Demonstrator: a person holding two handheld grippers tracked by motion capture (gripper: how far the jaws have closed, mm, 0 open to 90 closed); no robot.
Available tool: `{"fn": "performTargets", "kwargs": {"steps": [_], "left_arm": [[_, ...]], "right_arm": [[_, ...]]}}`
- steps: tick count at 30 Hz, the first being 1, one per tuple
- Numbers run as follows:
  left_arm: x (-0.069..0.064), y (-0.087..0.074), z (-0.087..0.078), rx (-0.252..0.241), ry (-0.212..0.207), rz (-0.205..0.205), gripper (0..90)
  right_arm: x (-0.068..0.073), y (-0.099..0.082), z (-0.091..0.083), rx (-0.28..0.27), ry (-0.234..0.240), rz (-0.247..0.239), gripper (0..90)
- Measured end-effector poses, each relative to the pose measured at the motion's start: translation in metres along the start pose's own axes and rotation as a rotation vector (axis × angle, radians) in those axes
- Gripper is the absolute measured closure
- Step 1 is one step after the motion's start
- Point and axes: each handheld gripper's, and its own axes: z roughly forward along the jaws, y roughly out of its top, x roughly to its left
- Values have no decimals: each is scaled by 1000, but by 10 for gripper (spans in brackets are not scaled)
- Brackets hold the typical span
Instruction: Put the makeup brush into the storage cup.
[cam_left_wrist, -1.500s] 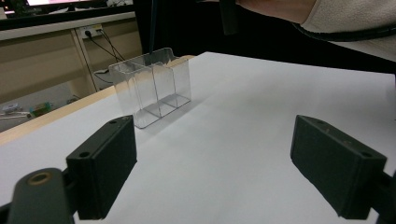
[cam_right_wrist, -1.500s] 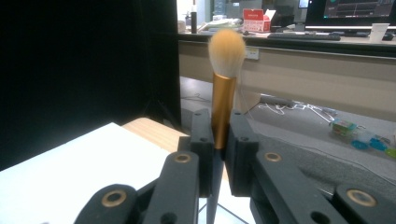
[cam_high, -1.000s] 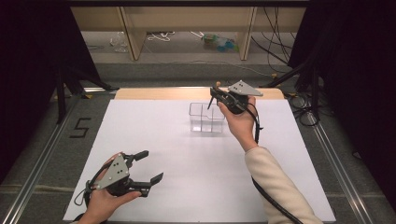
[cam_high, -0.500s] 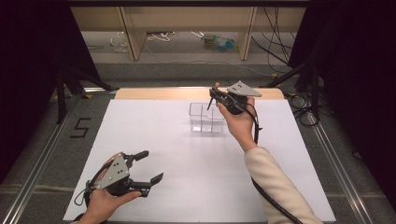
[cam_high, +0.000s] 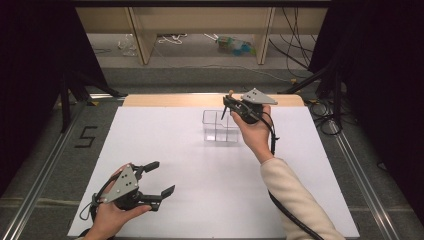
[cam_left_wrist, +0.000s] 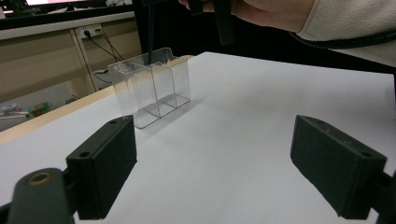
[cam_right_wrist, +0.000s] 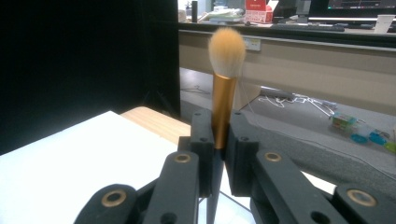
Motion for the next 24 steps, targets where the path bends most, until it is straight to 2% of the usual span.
{"fn": "performTargets", "kwargs": {"steps": [8, 21, 22, 24], "left_arm": [[0, 0, 0, -4, -1, 0, 143], [0, 0, 0, -4, 0, 0, 142], [0, 0, 0, -4, 1, 1, 143], [0, 0, 0, -1, 2, 2, 143]], "right_arm": [[-1, -1, 0, 4, -7, 8, 838], [-4, -4, 3, -1, -19, -11, 838], [-3, -5, 2, 11, -15, 6, 838], [-3, -6, 3, 10, -14, 4, 838]]}}
